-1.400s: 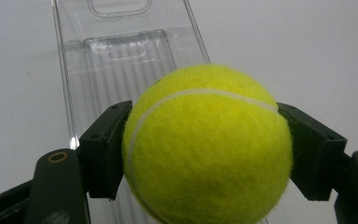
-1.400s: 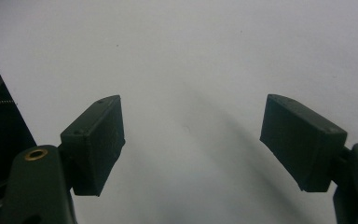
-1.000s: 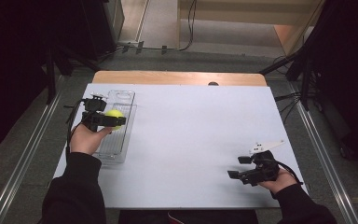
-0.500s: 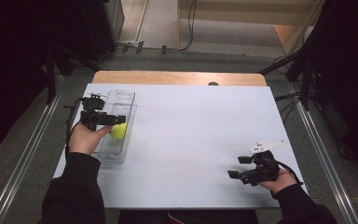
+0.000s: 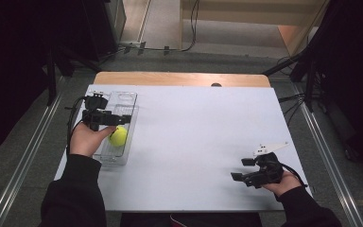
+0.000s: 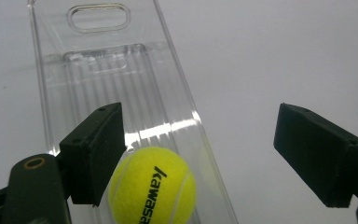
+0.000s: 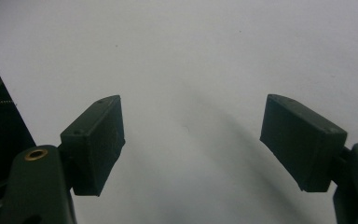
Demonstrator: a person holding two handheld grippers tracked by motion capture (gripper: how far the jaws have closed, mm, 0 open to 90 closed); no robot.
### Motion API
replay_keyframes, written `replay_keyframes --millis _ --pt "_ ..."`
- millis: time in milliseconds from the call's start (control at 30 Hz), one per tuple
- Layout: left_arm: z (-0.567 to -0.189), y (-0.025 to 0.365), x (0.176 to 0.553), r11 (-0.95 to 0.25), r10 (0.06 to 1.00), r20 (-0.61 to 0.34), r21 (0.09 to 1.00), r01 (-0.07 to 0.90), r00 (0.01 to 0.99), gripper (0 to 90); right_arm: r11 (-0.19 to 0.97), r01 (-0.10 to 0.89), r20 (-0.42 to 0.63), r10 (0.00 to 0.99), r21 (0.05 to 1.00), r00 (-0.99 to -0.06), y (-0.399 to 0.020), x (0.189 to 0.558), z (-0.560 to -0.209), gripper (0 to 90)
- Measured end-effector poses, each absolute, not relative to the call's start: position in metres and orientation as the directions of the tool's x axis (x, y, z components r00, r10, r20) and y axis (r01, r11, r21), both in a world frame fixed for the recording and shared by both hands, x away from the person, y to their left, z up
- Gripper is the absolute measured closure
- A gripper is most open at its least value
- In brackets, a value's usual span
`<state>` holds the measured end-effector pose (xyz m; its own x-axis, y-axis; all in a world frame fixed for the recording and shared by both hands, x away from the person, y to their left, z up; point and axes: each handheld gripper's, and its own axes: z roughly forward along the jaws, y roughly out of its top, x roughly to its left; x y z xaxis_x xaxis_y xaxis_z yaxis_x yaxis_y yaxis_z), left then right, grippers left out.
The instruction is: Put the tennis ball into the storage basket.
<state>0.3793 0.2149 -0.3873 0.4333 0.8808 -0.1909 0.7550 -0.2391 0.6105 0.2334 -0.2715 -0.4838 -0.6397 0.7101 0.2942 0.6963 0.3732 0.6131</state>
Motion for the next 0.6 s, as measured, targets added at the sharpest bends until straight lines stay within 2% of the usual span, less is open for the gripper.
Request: replay_keyframes --millis 600 --pt "-0.387 0.186 0.372 -0.298 0.803 -0.255 0.611 0.734 0.538 17.0 0.373 0.698 0.296 0.711 0.612 -0.638 -0.271 0.233 -0.484 19.7"
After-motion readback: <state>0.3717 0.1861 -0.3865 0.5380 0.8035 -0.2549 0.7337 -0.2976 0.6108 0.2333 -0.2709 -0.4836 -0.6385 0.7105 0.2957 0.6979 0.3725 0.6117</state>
